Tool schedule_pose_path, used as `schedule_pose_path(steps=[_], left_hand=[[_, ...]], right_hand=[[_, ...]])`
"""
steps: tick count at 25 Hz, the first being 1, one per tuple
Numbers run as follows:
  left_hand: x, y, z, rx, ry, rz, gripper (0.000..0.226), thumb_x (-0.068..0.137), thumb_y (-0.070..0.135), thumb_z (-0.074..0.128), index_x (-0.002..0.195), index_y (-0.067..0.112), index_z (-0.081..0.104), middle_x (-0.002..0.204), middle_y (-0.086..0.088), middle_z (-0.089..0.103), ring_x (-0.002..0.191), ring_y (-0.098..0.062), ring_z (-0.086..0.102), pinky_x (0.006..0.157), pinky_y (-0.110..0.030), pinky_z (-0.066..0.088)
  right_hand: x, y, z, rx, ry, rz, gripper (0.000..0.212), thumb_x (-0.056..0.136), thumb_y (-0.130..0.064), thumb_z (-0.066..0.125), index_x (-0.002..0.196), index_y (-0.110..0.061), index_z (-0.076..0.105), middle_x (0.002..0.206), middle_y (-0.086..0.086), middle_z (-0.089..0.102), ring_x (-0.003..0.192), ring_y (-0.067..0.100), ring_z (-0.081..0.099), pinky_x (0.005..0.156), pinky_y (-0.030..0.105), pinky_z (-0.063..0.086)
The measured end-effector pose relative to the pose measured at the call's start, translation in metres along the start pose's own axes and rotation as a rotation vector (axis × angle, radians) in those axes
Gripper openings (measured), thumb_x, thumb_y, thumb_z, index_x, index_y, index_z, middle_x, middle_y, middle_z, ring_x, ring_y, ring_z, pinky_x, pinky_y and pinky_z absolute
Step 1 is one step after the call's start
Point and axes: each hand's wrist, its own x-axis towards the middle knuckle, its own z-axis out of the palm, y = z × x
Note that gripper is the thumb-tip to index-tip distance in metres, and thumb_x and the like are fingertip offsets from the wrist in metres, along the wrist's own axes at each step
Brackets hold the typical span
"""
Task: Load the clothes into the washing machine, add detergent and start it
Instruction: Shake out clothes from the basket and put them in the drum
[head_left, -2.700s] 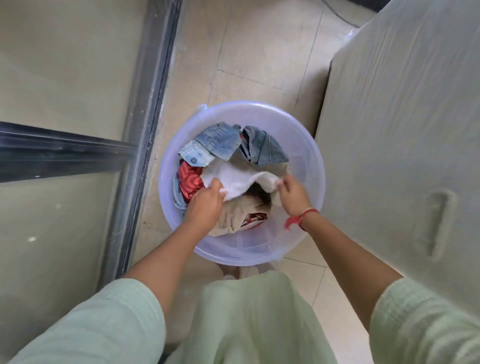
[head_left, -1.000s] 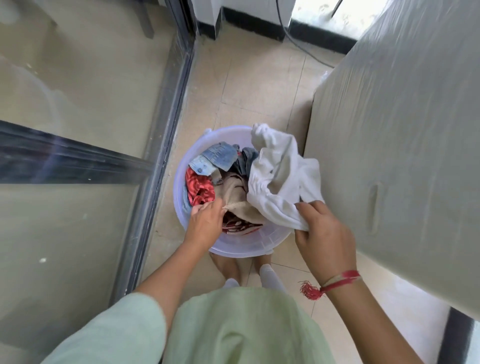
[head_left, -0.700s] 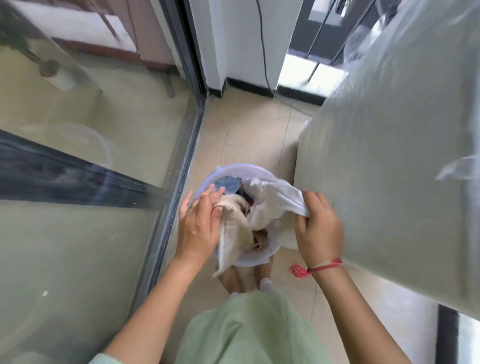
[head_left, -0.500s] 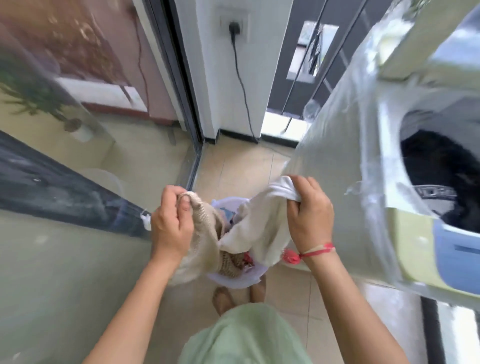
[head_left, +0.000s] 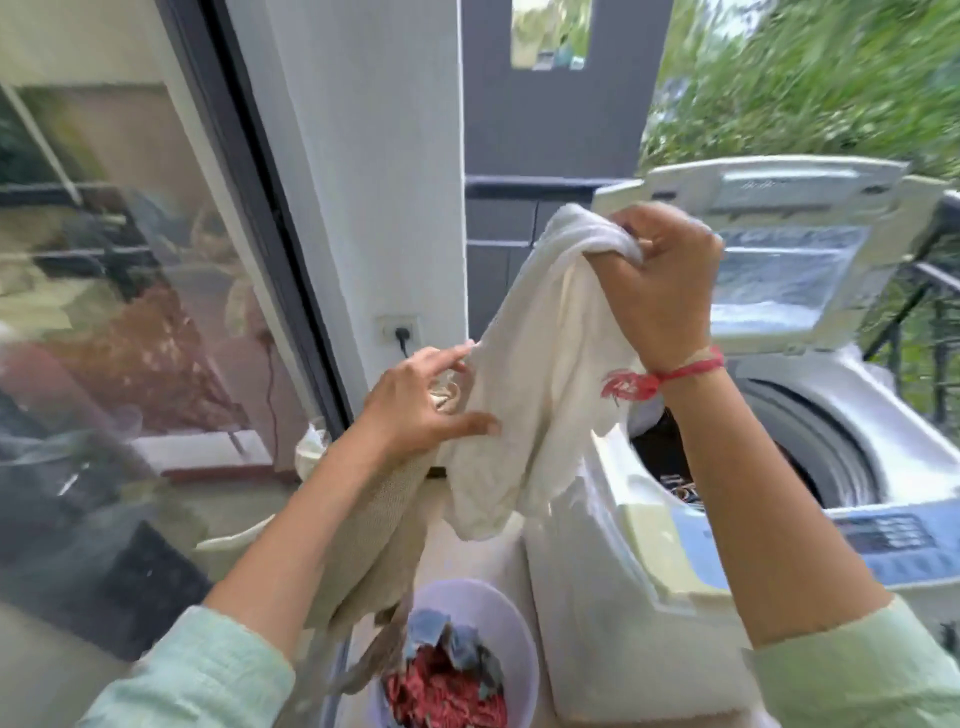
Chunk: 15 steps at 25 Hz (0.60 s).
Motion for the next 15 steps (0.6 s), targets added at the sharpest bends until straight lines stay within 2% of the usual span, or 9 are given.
schedule_pose_path(steps=[2, 4, 6, 7, 9, 11, 13, 15], left_hand=[[0.025, 0.021, 0.009, 0.001, 0.047, 0.083, 0.042, 0.061, 0.066, 0.073, 0.084, 0.03, 0.069, 0.107, 0.013, 0.061, 0.092, -0.005, 0.061, 0.084, -0.035, 0.051], [0.05, 0.039, 0.013, 0.046, 0.157, 0.118, 0.043, 0.064, 0.07, 0.063, 0.068, 0.028, 0.059, 0.09, 0.007, 0.066, 0.082, -0.013, 0.062, 0.073, -0.038, 0.052], [0.074, 0.062, 0.011, 0.068, 0.288, 0.103, 0.053, 0.062, 0.075, 0.058, 0.068, 0.023, 0.052, 0.068, 0.001, 0.061, 0.067, -0.023, 0.058, 0.059, -0.038, 0.048], [0.086, 0.076, 0.009, 0.057, 0.347, 0.104, 0.055, 0.06, 0.074, 0.059, 0.068, 0.02, 0.05, 0.063, -0.001, 0.057, 0.063, -0.026, 0.055, 0.056, -0.037, 0.044], [0.113, 0.106, 0.007, 0.014, 0.421, 0.118, 0.053, 0.058, 0.067, 0.068, 0.066, 0.019, 0.049, 0.06, -0.002, 0.055, 0.061, -0.027, 0.053, 0.054, -0.036, 0.042], [0.142, 0.14, 0.012, 0.02, 0.467, 0.165, 0.05, 0.059, 0.058, 0.076, 0.067, 0.018, 0.049, 0.058, 0.003, 0.051, 0.058, -0.024, 0.048, 0.053, -0.032, 0.037], [0.169, 0.168, 0.024, 0.082, 0.506, 0.223, 0.047, 0.064, 0.051, 0.079, 0.071, 0.018, 0.047, 0.057, 0.008, 0.046, 0.058, -0.022, 0.044, 0.052, -0.031, 0.033], [0.194, 0.191, 0.039, 0.135, 0.542, 0.28, 0.042, 0.07, 0.046, 0.077, 0.08, 0.019, 0.047, 0.067, 0.007, 0.048, 0.064, -0.02, 0.047, 0.056, -0.028, 0.034]], right_hand=[[0.027, 0.008, -0.022, -0.024, 0.063, -0.019, 0.013, 0.069, -0.021, 0.062, 0.064, -0.01, 0.067, 0.059, -0.003, 0.057, 0.059, 0.006, 0.046, 0.057, 0.021, 0.036], [0.048, 0.024, -0.044, -0.073, 0.123, -0.016, 0.009, 0.069, -0.019, 0.062, 0.061, -0.016, 0.062, 0.054, -0.011, 0.049, 0.057, 0.006, 0.042, 0.055, 0.025, 0.034], [0.066, 0.052, -0.073, -0.177, 0.185, 0.009, 0.011, 0.072, -0.022, 0.061, 0.061, -0.021, 0.059, 0.052, -0.011, 0.045, 0.056, 0.012, 0.041, 0.054, 0.029, 0.032], [0.074, 0.07, -0.088, -0.24, 0.209, 0.023, 0.012, 0.074, -0.025, 0.061, 0.063, -0.019, 0.061, 0.055, -0.006, 0.051, 0.057, 0.017, 0.045, 0.054, 0.03, 0.032], [0.088, 0.108, -0.119, -0.374, 0.22, 0.047, 0.017, 0.078, -0.029, 0.061, 0.071, -0.014, 0.065, 0.067, 0.005, 0.062, 0.064, 0.023, 0.055, 0.055, 0.03, 0.032], [0.102, 0.144, -0.149, -0.471, 0.218, 0.081, 0.022, 0.081, -0.034, 0.06, 0.077, -0.013, 0.066, 0.074, 0.009, 0.066, 0.069, 0.029, 0.058, 0.055, 0.029, 0.033], [0.116, 0.176, -0.174, -0.534, 0.211, 0.113, 0.025, 0.081, -0.037, 0.059, 0.078, -0.013, 0.066, 0.073, 0.011, 0.066, 0.07, 0.033, 0.059, 0.057, 0.028, 0.033], [0.131, 0.205, -0.196, -0.569, 0.182, 0.138, 0.025, 0.08, -0.035, 0.06, 0.08, -0.011, 0.067, 0.071, 0.015, 0.066, 0.069, 0.035, 0.06, 0.057, 0.028, 0.033]])
